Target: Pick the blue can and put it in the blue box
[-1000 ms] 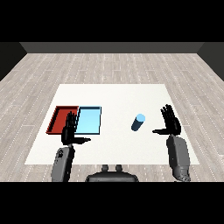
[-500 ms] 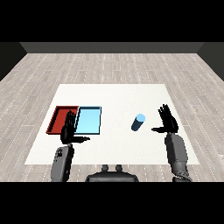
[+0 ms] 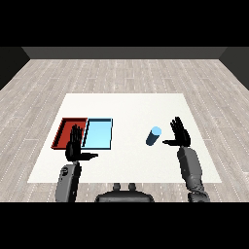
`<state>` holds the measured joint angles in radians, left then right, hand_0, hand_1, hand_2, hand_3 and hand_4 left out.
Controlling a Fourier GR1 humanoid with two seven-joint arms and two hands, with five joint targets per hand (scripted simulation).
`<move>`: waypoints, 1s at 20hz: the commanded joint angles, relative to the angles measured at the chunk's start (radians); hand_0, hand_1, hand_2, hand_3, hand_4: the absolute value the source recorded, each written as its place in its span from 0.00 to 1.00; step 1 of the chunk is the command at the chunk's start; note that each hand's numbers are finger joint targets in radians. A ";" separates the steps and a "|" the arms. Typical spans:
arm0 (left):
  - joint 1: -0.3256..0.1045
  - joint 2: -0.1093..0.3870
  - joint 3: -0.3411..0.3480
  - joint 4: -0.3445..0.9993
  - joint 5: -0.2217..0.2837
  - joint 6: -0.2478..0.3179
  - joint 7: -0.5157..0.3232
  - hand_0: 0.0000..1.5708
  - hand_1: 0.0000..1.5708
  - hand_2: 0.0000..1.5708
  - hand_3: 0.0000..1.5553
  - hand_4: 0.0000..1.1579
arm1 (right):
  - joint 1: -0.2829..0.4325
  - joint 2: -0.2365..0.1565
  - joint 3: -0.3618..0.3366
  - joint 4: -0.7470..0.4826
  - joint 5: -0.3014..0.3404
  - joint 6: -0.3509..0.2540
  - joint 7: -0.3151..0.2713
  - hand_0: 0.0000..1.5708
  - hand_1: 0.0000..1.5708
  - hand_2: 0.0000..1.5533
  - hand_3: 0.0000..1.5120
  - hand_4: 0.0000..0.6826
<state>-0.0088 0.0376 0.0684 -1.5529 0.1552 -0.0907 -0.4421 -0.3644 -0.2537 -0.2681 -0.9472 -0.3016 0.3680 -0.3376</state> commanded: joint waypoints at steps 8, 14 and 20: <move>0.037 -0.010 -0.017 -0.089 0.016 0.013 0.050 0.00 0.00 0.00 0.00 0.00 | 0.019 0.024 0.027 0.116 0.028 0.009 -0.088 0.00 0.00 0.00 0.00 0.00; 0.018 -0.018 -0.009 -0.022 0.001 0.017 -0.016 0.00 0.00 0.00 0.00 0.00 | -0.059 0.014 0.030 0.254 0.051 0.007 -0.122 0.00 0.00 0.00 0.00 0.00; 0.003 -0.013 -0.018 -0.037 -0.011 0.026 0.011 0.00 0.00 0.00 0.00 0.00 | -0.123 0.061 0.049 0.308 0.060 -0.024 -0.143 0.00 0.00 0.00 0.00 0.00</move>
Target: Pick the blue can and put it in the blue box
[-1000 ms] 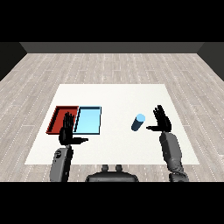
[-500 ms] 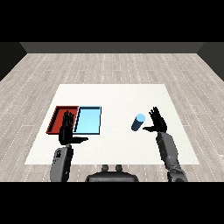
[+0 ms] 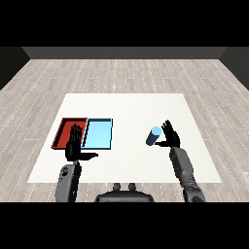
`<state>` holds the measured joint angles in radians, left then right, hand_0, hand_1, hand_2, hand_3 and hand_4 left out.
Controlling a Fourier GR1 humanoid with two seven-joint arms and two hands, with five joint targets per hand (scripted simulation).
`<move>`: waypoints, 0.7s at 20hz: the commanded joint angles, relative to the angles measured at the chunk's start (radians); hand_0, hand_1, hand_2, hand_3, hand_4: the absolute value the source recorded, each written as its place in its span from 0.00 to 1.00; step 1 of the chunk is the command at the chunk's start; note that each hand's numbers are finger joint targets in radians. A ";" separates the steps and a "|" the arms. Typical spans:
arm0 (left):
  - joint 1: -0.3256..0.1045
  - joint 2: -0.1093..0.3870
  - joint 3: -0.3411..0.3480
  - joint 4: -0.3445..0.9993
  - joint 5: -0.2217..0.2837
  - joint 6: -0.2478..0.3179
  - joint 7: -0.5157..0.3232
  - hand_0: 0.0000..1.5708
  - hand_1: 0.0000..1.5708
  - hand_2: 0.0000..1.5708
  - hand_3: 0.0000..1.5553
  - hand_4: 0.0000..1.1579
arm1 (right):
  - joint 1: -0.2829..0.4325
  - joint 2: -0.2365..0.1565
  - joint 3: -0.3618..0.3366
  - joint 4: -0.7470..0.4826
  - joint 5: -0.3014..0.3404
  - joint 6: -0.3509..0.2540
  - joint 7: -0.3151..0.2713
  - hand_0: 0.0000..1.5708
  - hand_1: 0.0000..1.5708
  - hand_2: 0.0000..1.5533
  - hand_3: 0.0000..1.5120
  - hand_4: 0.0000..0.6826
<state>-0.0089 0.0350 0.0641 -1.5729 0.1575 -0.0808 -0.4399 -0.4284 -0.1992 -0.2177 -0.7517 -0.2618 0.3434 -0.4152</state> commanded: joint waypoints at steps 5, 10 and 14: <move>-0.028 0.017 0.025 -0.005 0.024 -0.001 0.031 0.00 0.00 0.00 0.00 0.00 | -0.113 -0.002 -0.010 0.178 0.007 0.021 -0.051 0.00 0.00 0.00 0.00 0.00; 0.096 0.031 0.009 -0.082 0.027 -0.047 0.002 0.00 0.00 0.00 0.00 0.00 | -0.083 0.035 0.024 0.080 0.015 -0.034 0.004 0.00 0.00 0.00 0.00 0.00; -0.013 -0.002 -0.003 -0.026 -0.015 0.025 0.022 0.00 0.00 0.00 0.00 0.00 | -0.094 0.018 0.014 0.084 0.006 -0.028 0.006 0.00 0.00 0.00 0.00 0.00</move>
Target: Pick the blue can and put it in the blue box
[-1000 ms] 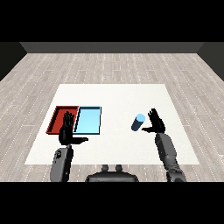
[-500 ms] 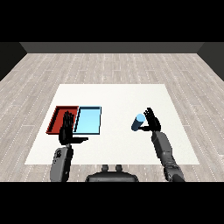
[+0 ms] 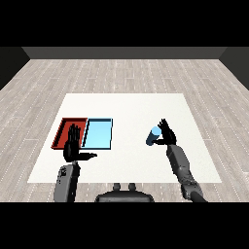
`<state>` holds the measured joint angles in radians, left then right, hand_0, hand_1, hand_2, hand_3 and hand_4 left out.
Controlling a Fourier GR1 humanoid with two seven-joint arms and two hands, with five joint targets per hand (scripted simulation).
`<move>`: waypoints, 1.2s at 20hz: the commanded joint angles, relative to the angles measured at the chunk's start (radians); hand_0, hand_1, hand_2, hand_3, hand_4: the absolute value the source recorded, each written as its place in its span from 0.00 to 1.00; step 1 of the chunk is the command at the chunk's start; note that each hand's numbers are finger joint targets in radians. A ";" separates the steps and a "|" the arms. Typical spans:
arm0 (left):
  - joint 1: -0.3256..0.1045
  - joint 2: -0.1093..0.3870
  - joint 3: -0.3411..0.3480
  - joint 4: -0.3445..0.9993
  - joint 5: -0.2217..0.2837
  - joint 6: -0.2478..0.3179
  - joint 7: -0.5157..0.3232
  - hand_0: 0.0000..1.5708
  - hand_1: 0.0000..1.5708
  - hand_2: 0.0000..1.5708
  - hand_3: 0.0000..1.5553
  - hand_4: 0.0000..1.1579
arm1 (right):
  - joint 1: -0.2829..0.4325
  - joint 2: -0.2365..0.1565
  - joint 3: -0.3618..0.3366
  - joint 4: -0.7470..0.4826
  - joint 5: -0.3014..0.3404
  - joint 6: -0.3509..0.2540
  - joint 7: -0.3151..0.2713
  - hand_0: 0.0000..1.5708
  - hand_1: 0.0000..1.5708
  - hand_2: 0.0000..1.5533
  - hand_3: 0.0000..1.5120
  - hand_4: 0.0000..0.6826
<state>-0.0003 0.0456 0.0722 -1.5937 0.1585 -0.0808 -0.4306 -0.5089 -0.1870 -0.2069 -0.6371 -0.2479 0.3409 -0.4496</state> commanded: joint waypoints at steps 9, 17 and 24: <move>-0.029 0.036 0.044 0.007 0.040 -0.032 0.007 0.00 0.00 0.00 0.00 0.00 | -0.100 0.029 0.008 0.119 0.025 -0.019 -0.042 0.00 0.00 0.00 0.00 0.00; 0.062 -0.014 -0.003 -0.049 0.007 -0.004 -0.021 0.00 0.00 0.00 0.00 0.00 | -0.146 0.019 -0.013 0.196 0.012 0.004 -0.043 0.00 0.00 0.00 0.00 0.00; -0.014 0.015 0.017 0.022 0.014 -0.024 -0.008 0.00 0.00 0.00 0.00 0.00 | -0.174 0.033 -0.006 0.271 0.070 -0.122 -0.127 0.67 0.67 0.78 0.75 0.26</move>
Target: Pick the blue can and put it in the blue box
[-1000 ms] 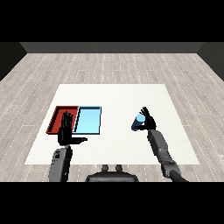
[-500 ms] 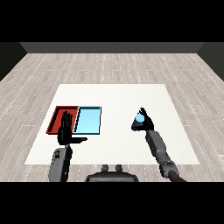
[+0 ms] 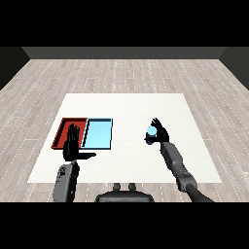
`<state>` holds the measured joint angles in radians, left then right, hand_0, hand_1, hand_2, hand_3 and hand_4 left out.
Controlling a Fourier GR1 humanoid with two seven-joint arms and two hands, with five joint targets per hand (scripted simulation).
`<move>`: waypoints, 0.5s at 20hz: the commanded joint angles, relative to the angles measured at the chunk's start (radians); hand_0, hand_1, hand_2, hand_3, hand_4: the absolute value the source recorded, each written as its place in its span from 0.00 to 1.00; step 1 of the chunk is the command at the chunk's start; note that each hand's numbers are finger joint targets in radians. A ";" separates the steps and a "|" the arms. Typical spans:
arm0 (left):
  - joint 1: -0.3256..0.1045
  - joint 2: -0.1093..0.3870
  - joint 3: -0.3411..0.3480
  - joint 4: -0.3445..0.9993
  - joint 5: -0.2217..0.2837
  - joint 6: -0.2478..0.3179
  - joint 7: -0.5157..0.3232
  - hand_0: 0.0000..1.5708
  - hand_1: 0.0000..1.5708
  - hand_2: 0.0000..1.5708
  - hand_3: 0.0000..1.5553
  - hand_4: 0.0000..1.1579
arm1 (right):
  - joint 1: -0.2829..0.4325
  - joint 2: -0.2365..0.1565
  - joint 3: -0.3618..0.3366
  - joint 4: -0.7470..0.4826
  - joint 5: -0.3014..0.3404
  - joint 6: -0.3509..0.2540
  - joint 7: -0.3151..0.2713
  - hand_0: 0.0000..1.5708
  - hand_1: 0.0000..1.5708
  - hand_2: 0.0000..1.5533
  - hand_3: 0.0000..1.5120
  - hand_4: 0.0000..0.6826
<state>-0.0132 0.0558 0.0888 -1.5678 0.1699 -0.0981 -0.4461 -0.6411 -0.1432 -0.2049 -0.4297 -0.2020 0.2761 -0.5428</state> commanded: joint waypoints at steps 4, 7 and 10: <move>0.024 -0.008 -0.001 -0.016 -0.004 0.010 -0.013 0.00 0.00 0.00 0.00 0.00 | -0.061 0.036 0.031 0.076 0.073 -0.168 0.013 0.99 0.99 0.95 0.96 0.97; 0.056 -0.009 -0.017 -0.073 -0.001 0.006 0.024 0.00 0.00 0.00 0.00 0.00 | 0.061 0.009 0.061 -0.134 0.054 -0.136 0.122 1.00 1.00 0.97 0.96 0.99; -0.004 -0.012 -0.023 -0.053 0.013 0.002 0.053 0.00 0.00 0.00 0.00 0.00 | 0.002 -0.017 0.048 -0.050 0.075 -0.146 0.089 0.99 0.99 0.96 0.95 1.00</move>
<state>-0.0019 0.0464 0.0787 -1.6082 0.1741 -0.0888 -0.4191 -0.6505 -0.1440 -0.1665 -0.4411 -0.1370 0.1408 -0.4879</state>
